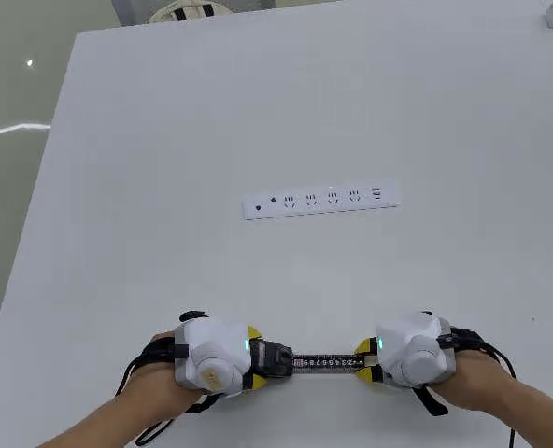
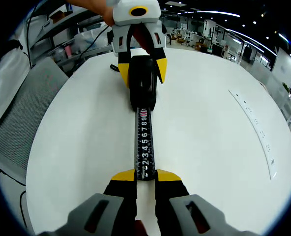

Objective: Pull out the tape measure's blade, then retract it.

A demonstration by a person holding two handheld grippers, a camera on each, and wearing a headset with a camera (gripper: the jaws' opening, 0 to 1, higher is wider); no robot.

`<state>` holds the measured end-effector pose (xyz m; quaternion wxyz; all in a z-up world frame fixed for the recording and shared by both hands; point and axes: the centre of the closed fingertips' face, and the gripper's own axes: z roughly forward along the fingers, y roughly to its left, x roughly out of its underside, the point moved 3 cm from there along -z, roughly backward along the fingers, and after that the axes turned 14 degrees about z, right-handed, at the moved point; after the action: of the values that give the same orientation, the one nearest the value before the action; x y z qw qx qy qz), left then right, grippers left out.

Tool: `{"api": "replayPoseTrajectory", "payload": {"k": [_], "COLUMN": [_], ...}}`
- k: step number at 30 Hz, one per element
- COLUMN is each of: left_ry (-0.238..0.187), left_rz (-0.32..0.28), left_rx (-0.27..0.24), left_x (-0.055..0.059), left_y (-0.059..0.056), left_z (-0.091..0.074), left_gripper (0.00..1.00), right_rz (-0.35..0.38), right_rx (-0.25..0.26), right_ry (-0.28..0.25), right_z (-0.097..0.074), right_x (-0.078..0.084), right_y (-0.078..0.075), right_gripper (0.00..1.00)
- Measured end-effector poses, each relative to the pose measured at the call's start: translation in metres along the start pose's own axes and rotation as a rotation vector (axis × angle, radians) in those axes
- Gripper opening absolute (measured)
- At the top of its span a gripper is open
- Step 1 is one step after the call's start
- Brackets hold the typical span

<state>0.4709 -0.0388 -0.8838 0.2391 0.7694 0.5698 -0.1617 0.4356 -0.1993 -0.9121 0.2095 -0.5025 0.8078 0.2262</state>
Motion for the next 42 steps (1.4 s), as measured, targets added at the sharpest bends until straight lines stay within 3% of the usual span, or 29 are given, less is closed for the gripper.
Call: {"api": "replayPoseTrajectory", "payload": {"k": [13, 16, 35, 42], "left_ry": [0.001, 0.001, 0.001, 0.002], "left_rz": [0.000, 0.001, 0.001, -0.002], "left_rx": [0.002, 0.003, 0.003, 0.002], "left_x": [0.000, 0.000, 0.000, 0.001], "left_y": [0.000, 0.000, 0.000, 0.000], "left_z": [0.000, 0.000, 0.000, 0.001], "left_gripper": [0.33, 0.33, 0.33, 0.33], "right_rz": [0.004, 0.012, 0.036, 0.039], "right_rx": [0.005, 0.010, 0.026, 0.026], "right_ry": [0.010, 0.015, 0.020, 0.024], "right_z": [-0.004, -0.013, -0.031, -0.037], "right_x": [0.010, 0.018, 0.042, 0.046], "right_y": [-0.004, -0.008, -0.015, -0.015], "right_gripper": [0.11, 0.11, 0.11, 0.11]}}
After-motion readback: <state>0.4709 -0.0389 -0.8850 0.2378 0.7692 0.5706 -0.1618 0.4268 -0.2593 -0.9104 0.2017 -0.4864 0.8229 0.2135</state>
